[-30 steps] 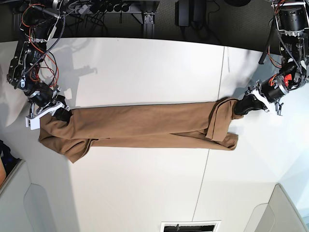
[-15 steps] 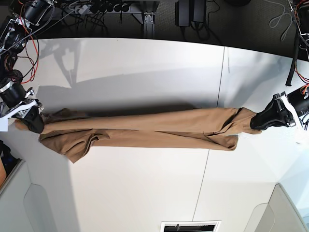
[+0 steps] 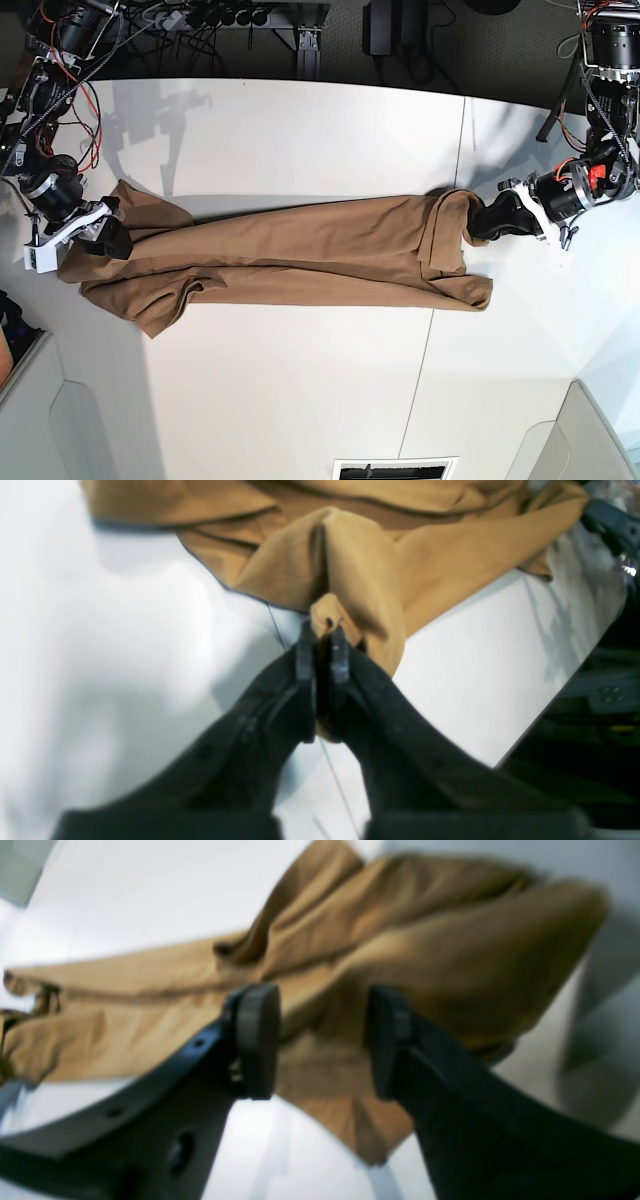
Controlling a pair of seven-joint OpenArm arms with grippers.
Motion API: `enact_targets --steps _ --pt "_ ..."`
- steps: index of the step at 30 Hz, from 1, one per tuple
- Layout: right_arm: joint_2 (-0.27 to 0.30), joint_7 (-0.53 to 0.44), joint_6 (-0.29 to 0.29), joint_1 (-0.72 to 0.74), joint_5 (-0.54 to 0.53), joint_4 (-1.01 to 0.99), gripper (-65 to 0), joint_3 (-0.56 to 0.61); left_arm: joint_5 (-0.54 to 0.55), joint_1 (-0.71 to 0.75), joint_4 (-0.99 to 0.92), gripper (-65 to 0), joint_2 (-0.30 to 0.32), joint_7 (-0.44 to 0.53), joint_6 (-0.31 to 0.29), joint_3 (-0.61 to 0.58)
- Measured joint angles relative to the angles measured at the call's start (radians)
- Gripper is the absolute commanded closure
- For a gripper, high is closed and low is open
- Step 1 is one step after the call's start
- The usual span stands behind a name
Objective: Layout the t-shirt on the table in an organized manner, then fold the t-shirt properly
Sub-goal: 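Lower the shirt and regrasp its ends with both grippers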
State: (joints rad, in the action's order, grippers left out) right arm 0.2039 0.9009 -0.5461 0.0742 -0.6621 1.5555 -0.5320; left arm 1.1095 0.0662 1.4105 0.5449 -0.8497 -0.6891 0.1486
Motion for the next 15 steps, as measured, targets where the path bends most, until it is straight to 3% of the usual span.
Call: enact_targets --steps 5,8,12,15 --pt "-0.001 0.026 -0.026 -0.101 -0.136 0.073 -29.5 0.000 -0.009 -0.005 -0.010 -8.1 0.003 0.008 0.000 0.002" --pt "-0.005 -0.016 -0.023 -0.177 -0.062 0.077 -29.5 0.000 -0.009 -0.008 -0.010 -8.1 0.003 0.011 0.000 0.002" --pt "-0.005 -0.176 0.024 -0.219 0.055 0.074 -29.5 -0.001 -0.008 -0.008 -0.010 -8.1 0.003 0.011 0.000 0.002" --pt "-0.005 -0.199 0.034 -0.201 0.072 0.074 -29.5 0.000 0.008 -0.008 -0.010 -8.1 0.003 0.010 0.000 0.002"
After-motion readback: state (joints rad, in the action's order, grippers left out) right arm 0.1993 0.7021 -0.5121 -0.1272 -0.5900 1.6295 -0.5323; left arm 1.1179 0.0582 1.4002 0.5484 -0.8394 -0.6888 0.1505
